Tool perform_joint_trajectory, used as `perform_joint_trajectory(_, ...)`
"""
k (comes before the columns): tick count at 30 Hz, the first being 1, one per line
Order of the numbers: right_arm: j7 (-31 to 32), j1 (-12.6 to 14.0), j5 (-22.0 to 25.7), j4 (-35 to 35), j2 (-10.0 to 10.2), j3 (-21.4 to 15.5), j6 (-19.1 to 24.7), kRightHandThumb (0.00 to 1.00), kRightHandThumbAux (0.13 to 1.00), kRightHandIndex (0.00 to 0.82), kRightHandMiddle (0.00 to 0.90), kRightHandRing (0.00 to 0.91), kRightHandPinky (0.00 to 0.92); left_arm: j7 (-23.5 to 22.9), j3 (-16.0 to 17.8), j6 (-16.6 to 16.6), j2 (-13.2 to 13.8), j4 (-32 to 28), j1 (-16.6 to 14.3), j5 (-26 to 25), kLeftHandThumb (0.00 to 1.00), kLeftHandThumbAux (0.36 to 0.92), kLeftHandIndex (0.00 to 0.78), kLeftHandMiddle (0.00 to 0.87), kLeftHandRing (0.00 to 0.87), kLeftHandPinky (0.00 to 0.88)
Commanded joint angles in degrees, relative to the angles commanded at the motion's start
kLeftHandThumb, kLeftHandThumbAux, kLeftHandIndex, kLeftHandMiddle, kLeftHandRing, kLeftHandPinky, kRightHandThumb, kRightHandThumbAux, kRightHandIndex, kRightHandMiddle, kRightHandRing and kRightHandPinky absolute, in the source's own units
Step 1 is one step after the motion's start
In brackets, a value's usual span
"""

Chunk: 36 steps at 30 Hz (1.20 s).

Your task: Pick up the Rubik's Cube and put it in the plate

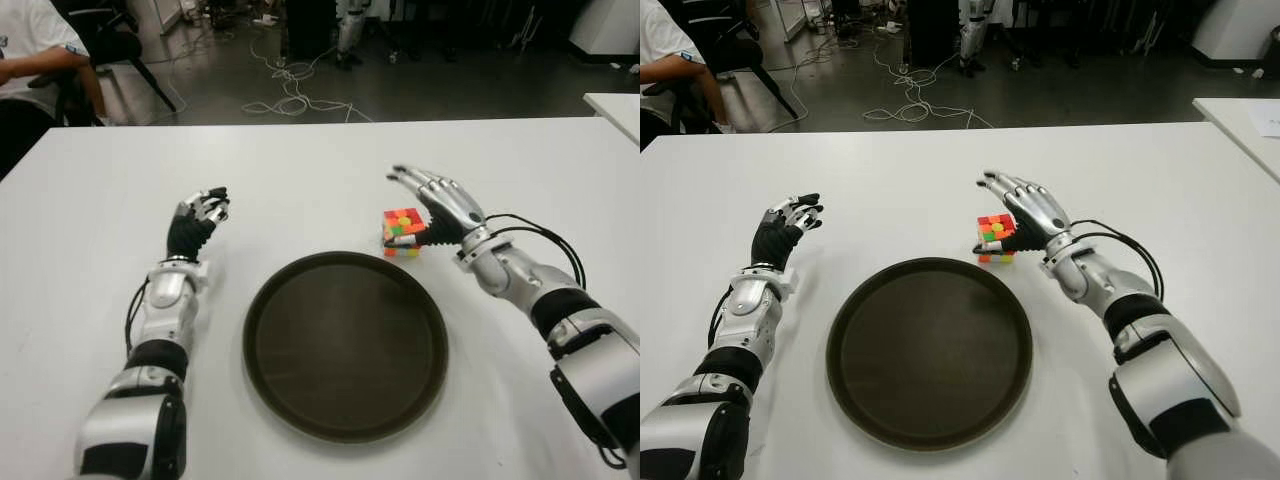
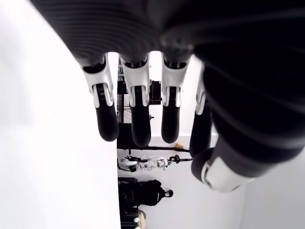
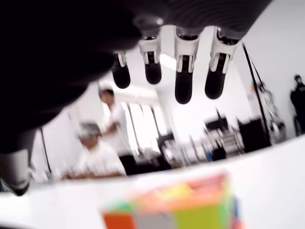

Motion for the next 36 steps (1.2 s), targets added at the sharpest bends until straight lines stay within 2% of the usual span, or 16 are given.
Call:
perform_joint_trajectory(7,2.46,0.19,0.4,-1.03,-0.14,0.5,2.14,0.005,0.532,0.061,0.157,0.177,0.259,0.15,-0.26,0.26,0.21,0.17,-0.08,0.37,0.685,0.724,0.399,0.235,0.223,0.251)
perform_joint_trajectory(13,3.52,0.24,0.4,-1.27,-0.18,0.67,2.91,0.004,0.529,0.071,0.167,0.177,0.24,-0.01,-0.34,0.11,0.33,0.4,-0.16,0.44,0.685,0.724,0.399,0.242,0.225,0.256)
perform_joint_trajectory(36,3.88,0.26,0.48,-0.9,0.41,1.08,5.41,0.0,0.499,0.093,0.181,0.184,0.244,0.2,-0.62,0.1,0.55,0.71,-0.29,0.61,0.684,0.724,0.399,0.243,0.226,0.25)
